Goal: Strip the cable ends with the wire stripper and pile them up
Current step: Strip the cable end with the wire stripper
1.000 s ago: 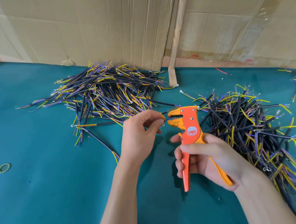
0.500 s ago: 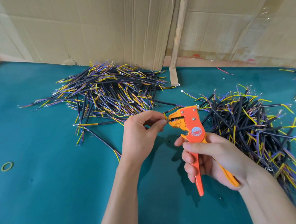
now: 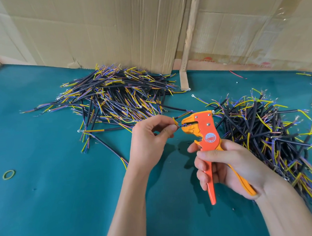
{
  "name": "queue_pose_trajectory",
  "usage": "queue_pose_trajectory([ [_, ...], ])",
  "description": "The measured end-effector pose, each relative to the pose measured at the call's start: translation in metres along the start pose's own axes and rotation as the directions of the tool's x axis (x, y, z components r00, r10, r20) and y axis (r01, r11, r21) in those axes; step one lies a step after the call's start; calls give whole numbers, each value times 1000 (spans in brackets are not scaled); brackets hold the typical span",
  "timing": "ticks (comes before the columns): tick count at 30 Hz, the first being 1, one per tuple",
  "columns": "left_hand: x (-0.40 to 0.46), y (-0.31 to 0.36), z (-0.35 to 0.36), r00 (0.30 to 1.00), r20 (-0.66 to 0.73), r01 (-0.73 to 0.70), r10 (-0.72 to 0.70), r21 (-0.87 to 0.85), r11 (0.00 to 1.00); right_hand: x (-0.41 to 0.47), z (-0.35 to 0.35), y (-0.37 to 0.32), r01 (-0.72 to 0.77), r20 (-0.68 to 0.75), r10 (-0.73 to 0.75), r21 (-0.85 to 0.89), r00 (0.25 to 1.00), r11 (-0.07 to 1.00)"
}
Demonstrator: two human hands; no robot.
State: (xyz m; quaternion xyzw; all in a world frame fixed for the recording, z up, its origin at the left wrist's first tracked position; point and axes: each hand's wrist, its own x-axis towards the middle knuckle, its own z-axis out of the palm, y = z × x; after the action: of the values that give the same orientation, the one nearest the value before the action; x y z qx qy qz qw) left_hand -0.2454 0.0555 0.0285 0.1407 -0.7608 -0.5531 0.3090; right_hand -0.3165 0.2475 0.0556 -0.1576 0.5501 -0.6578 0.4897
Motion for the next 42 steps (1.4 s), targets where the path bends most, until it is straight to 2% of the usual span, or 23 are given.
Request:
queue_pose_trajectory([
  [11,-1,0,1,1000,14,10,-11,28,1000,0,-1,0,-2,4,2,-52,1000,999],
  [42,-1,3,1,1000,18,11,-11,26,1000,0,0,-1,21,46,-19,-36,999,999],
])
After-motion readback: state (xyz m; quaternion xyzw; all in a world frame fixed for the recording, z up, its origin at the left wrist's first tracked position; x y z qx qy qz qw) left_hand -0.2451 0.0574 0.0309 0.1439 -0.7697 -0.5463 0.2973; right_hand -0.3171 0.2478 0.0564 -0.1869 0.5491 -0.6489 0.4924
